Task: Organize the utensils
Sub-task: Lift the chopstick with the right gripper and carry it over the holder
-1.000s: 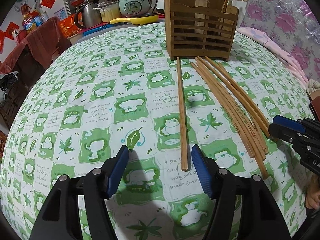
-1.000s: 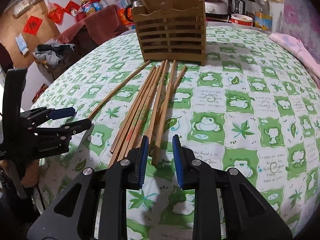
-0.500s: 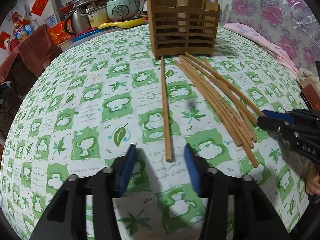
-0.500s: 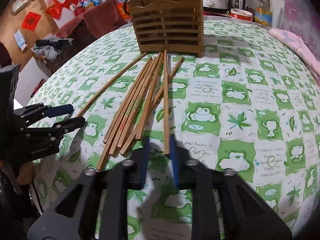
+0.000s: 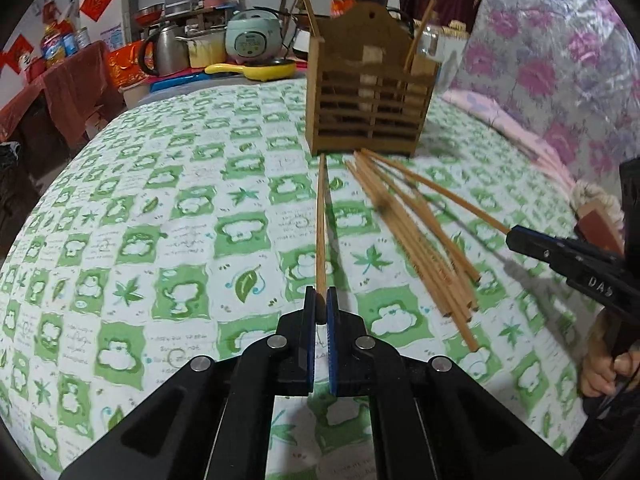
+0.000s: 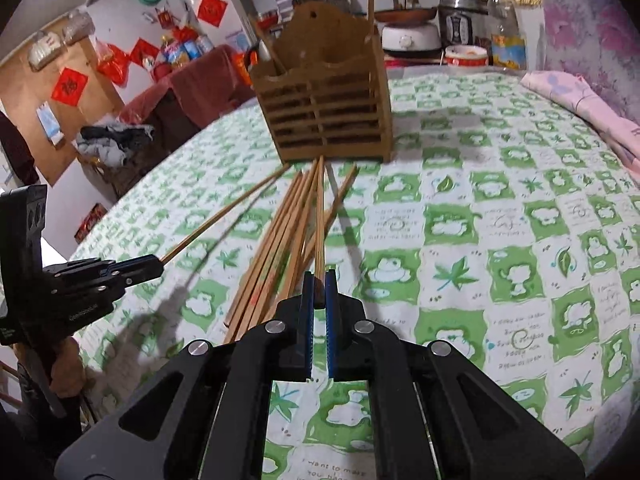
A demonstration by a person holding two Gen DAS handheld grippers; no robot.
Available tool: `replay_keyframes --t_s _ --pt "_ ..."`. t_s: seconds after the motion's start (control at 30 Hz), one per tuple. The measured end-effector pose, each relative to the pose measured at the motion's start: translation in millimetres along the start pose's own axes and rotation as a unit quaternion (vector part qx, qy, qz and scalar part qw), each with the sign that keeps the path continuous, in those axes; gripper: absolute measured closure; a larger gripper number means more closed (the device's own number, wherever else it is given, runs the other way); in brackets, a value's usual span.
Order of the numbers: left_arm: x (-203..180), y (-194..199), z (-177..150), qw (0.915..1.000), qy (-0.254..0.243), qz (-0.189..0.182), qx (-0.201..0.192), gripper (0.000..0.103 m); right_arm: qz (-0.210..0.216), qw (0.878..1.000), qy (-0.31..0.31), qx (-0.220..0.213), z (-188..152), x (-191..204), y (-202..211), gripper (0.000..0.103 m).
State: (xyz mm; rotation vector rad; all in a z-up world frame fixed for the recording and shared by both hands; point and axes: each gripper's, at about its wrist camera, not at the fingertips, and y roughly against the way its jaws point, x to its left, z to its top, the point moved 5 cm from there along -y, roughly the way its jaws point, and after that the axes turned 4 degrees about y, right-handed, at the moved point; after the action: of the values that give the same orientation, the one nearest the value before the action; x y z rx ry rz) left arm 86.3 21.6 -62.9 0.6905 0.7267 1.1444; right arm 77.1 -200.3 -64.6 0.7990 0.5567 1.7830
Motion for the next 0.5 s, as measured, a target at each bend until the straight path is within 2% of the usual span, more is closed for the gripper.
replay_keyframes --t_s 0.13,0.27,0.37,0.5 --pt "-7.2 34.9 30.7 0.9993 -0.011 0.002 -0.036 0.098 -0.007 1.000 0.004 -0.029 15.1 2.3 14.9 0.097" --pt "-22.8 66.4 80.9 0.9969 -0.030 -0.003 -0.073 0.098 -0.023 0.997 0.022 -0.074 53.5 9.6 45.3 0.097" --pt "-33.6 73.2 114.2 0.9954 -0.035 -0.003 -0.089 0.098 -0.036 0.993 0.039 -0.104 88.5 16.5 63.0 0.097" --pt "-50.8 78.3 164.2 0.9939 -0.041 -0.006 -0.103 0.098 -0.045 0.990 0.044 -0.123 132.0 20.9 69.3 0.097"
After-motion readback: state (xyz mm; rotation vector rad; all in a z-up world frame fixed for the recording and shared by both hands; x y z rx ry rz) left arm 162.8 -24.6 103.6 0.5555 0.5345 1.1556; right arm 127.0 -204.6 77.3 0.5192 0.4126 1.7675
